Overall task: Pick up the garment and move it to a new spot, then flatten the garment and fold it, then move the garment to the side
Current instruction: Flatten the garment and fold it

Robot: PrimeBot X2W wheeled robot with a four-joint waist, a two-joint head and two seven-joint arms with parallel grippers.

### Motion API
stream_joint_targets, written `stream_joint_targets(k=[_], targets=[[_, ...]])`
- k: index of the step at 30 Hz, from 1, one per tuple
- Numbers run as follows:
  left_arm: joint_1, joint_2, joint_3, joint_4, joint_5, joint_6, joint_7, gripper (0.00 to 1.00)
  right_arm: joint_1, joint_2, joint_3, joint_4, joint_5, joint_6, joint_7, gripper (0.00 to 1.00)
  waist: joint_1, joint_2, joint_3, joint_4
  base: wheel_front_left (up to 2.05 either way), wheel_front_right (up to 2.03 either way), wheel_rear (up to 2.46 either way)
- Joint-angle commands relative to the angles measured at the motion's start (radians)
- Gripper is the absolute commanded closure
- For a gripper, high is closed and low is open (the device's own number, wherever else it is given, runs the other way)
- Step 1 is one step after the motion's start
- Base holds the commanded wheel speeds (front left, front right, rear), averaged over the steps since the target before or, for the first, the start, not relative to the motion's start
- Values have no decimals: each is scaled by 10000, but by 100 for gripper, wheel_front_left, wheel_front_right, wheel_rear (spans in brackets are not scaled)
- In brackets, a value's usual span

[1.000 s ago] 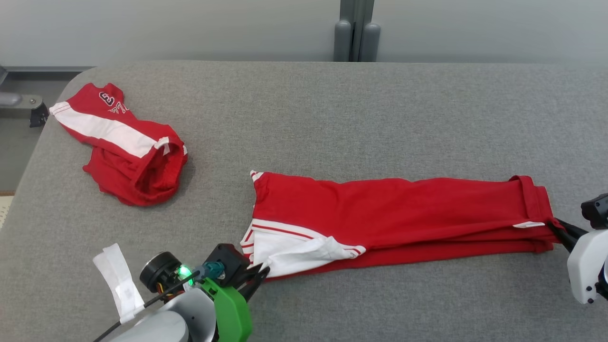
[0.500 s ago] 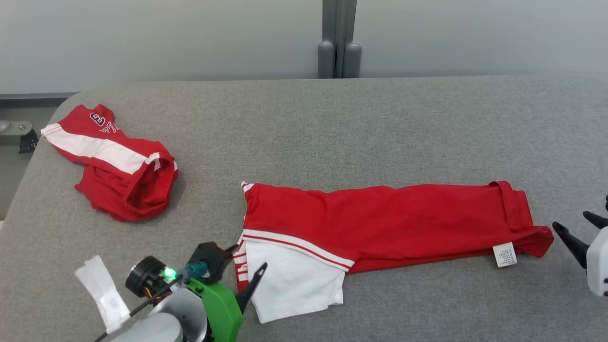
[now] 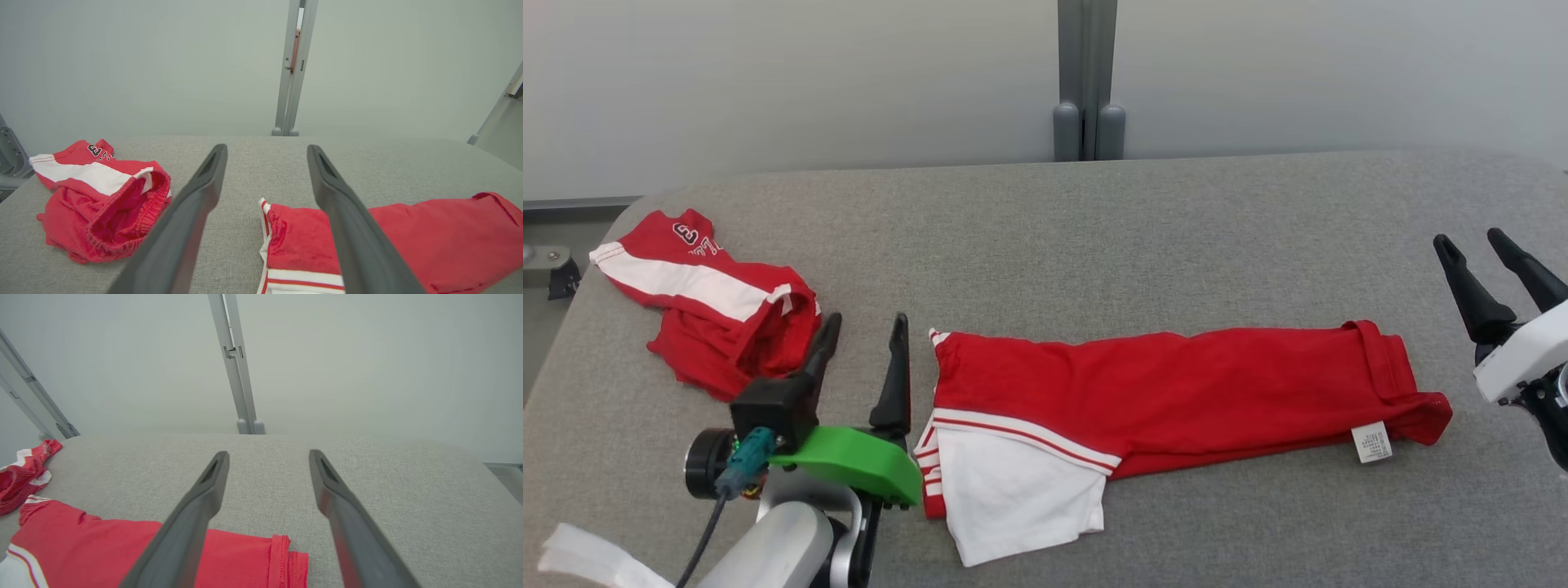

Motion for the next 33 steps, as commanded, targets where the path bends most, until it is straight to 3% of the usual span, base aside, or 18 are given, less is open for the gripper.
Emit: stream_joint_targets(k=[1,7,11,17,26,33], targets=[[322,-268,663,-350,466,-148,-78,0,743,423,-922,-261,-528,-14,-25,0,1,0,10,13,0,0,0],[1903,-1708,2998,-1026,2277,-1352,-57,0,2956,2471,-4310,-2010,-3043,-10,-28,0,1,0,6,-4,0,0,0],[2724,-2555,3922,-1133,3378,-2343,-57,0,3978,3602,-5186,-2928,-4334,-8,-31,0,1,0,-3,-14,0,0,0],[3211,-3168,4450,-654,4625,-3343,-58,0,4649,4529,-5544,-3241,-5286,-8,-31,0,1,0,58,19,0,0,0],[2808,-3398,4941,-244,5039,-3769,-59,0,4272,4710,-5980,-2594,-6028,-8,-32,0,1,0,620,294,0,0,0],[2420,-3403,4474,-224,4759,-3627,-59,0,3236,4728,-7046,-422,-6672,-8,-32,0,1,0,1237,726,0,0,0]])
